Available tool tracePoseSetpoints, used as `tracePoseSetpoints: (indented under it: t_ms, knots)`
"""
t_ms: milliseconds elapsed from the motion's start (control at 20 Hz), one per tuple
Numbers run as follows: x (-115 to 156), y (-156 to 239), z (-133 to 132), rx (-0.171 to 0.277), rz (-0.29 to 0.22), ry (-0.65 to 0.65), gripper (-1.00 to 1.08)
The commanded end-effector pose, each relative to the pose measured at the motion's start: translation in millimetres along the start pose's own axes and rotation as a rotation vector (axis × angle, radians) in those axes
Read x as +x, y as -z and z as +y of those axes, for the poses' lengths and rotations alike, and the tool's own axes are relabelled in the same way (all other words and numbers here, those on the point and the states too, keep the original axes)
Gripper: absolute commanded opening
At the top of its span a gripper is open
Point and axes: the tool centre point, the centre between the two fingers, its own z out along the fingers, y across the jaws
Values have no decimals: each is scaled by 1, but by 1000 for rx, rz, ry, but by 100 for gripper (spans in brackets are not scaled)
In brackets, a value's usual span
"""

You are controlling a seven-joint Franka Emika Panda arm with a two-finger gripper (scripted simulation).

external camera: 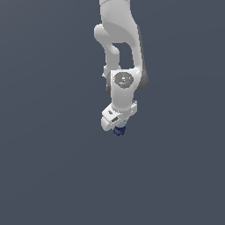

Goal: Pick up the object and move it to a goal position.

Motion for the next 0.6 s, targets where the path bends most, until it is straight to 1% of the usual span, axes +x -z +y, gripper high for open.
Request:
tracePoseSetpoints:
  t_ms: [0, 250, 550]
  knots:
    - [-3, 11, 17, -3, 4, -1, -100]
    - [-13, 34, 59, -2, 5, -1, -100]
    - [-26, 66, 118, -2, 5, -1, -100]
